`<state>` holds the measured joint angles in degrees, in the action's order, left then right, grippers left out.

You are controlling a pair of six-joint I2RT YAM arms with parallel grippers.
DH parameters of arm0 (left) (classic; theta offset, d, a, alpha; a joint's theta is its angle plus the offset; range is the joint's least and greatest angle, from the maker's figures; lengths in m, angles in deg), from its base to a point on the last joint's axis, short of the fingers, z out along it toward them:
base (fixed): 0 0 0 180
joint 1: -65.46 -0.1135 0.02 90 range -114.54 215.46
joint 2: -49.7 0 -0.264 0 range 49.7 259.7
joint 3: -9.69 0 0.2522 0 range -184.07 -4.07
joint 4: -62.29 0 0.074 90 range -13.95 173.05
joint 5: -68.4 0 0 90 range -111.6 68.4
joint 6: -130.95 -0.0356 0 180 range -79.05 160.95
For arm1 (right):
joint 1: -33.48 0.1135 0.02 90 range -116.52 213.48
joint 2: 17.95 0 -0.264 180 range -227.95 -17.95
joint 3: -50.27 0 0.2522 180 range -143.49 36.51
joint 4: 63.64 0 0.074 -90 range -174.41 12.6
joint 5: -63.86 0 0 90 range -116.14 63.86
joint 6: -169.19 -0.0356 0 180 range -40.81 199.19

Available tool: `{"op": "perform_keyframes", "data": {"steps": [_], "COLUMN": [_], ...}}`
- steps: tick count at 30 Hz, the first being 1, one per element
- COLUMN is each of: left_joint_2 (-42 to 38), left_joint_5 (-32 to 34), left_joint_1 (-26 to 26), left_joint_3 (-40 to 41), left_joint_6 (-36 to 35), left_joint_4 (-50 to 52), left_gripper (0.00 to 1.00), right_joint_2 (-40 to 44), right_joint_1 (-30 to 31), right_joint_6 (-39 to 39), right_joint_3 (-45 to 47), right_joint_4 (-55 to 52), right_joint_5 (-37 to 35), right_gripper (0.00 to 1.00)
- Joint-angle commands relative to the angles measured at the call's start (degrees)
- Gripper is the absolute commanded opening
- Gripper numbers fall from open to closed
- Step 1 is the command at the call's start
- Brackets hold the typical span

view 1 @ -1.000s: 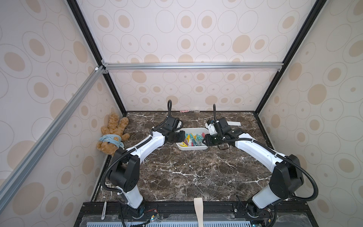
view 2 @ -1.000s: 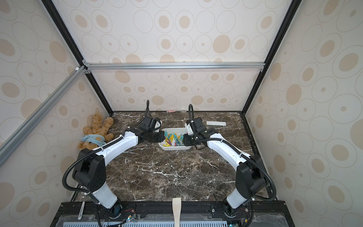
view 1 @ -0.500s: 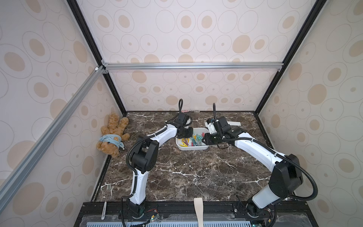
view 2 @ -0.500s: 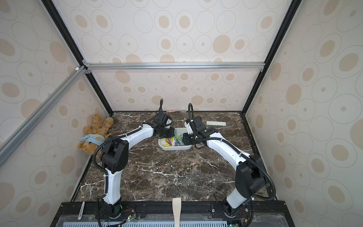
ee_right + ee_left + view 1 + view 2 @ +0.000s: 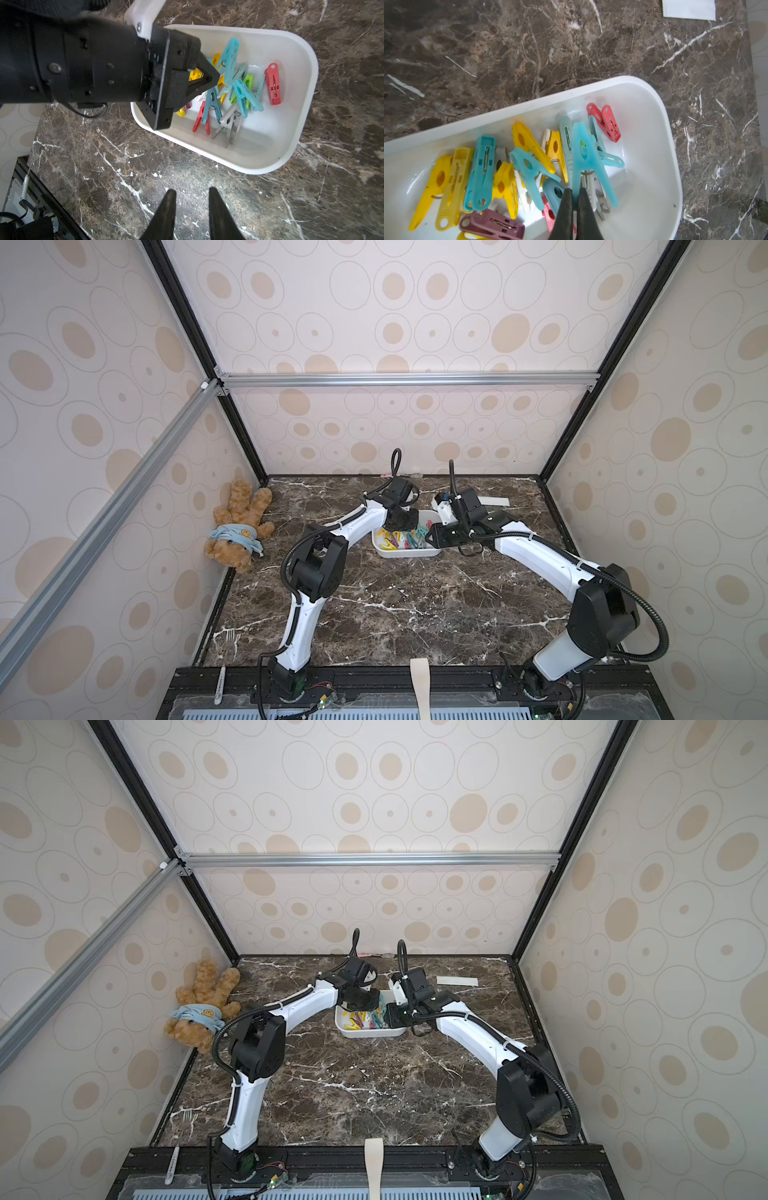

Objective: Put the clothespins into the storage box
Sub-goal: Place the clothespin in the storage box, then reset both arms

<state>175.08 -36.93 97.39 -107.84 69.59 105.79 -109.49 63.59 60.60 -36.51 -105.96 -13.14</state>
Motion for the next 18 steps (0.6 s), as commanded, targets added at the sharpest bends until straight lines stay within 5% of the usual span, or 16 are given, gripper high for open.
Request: {"op": "perform_keyframes", "data": {"steps": [1,11,18], "left_joint_2": [0.4,-4.5,-19.9], "left_joint_5": [1.3,3.6,4.3], "left_joint_1": [0.2,0.2,-0.4], "left_joint_3": [-3.3,-3.5,8.7], "left_joint_6": [0.4,-1.9,-3.0], "left_joint_4": [2.7,4.7,-3.3], "left_gripper": [0.14,0.33,0.5], "right_joint_2": [1.1,4.1,8.1], "right_joint_1": [0.2,0.2,0.0], "right_joint_6": [1.2,1.6,2.8], "right_joint_3": [1.2,1.8,2.9], "right_joint_4": [0.2,-1.1,-3.8], "right_joint_5": [-1.2,-3.0,-6.8], "right_gripper": [0.3,0.32,0.36]}}
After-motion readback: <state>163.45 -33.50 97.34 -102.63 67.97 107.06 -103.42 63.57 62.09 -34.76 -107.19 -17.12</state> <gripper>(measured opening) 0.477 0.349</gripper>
